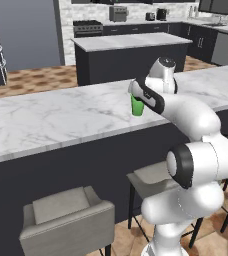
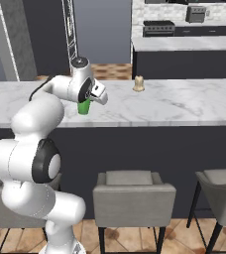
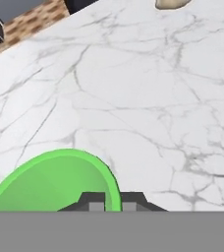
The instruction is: Open the cabinet directly in front. Then move the beer and the cup to the dining counter with the candle on it.
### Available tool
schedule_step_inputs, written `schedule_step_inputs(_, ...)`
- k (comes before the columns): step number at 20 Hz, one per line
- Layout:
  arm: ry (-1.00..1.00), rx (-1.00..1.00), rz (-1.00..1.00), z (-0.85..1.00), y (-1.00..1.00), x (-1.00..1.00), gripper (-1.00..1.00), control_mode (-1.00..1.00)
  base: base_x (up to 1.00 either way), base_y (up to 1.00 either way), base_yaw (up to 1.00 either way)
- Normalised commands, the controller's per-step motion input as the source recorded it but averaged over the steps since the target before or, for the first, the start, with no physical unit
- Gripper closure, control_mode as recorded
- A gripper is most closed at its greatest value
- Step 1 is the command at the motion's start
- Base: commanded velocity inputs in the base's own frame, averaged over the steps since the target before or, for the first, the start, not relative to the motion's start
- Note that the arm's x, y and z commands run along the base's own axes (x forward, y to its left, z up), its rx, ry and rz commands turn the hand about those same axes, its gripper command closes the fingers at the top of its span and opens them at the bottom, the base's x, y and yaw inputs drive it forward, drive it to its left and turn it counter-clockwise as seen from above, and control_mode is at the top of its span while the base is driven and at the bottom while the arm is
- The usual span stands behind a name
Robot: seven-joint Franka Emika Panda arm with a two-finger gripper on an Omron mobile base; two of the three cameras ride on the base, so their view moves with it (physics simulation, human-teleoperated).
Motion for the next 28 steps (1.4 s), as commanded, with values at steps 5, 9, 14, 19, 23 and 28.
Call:
schedule_step_inputs(5, 0.0, -0.02, -0.02, -0.02, 0.0, 0.34, 1.0, -1.0, 0.0, 0.0, 0.0)
schedule_step_inputs(9, 0.0, -0.02, -0.01, -0.11, 0.0, 0.21, 1.0, -1.0, 0.0, 0.0, 0.0)
schedule_step_inputs(14, -0.08, 0.0, 0.0, -0.01, 0.0, -0.04, 1.0, -1.0, 0.0, 0.0, 0.0)
schedule_step_inputs(19, -0.03, 0.0, 0.0, 0.0, 0.0, 0.0, 1.0, -1.0, 0.0, 0.0, 0.0)
schedule_step_inputs(23, -0.12, -0.02, 0.0, -0.03, 0.0, 0.01, 1.0, -1.0, 0.0, 0.0, 0.0)
schedule_step_inputs(28, -0.01, 0.0, 0.0, -0.01, 0.0, 0.0, 1.0, -1.0, 0.0, 0.0, 0.0)
